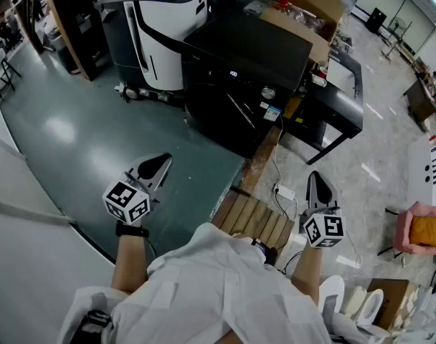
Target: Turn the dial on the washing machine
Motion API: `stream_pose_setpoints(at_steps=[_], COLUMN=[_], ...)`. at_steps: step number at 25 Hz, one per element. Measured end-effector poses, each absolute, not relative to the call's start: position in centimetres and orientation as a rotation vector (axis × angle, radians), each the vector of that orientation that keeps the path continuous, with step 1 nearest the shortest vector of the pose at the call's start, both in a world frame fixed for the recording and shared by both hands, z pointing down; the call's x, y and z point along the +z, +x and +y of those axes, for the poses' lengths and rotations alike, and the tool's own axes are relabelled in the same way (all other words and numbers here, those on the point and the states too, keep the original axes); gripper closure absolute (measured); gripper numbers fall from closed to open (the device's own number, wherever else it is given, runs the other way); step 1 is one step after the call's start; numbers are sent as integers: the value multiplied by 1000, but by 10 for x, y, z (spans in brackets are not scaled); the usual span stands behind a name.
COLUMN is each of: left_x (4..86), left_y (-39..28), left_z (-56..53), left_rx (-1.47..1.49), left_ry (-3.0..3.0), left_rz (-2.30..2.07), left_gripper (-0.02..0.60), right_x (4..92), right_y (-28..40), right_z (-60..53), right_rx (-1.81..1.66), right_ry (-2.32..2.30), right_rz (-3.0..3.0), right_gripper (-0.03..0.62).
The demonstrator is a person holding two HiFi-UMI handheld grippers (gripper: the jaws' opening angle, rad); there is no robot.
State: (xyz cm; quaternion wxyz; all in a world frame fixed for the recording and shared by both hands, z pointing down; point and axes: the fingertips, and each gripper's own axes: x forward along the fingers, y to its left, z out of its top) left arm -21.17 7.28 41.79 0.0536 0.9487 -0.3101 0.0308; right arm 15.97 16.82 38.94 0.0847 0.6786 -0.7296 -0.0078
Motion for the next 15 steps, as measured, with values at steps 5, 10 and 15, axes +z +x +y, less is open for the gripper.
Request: stream_pose_setpoints(at_steps=[5,10,15], left_x=[419,421,421], left_y=[-219,-218,-218], left_z=[73,73,71], left_rx=[92,96,96], left_ry=[2875,2869,2866], left_rz=[-952,-948,-939], left_gripper=[565,565,565], right_x=[392,393,392], right_y=[152,151,140], right_z=[167,165,164], right_rx=[-17,-10,0], right_ry=[2017,2007,1964], right_rz=[-2178,-2188,-2265], right_gripper=[592,594,592])
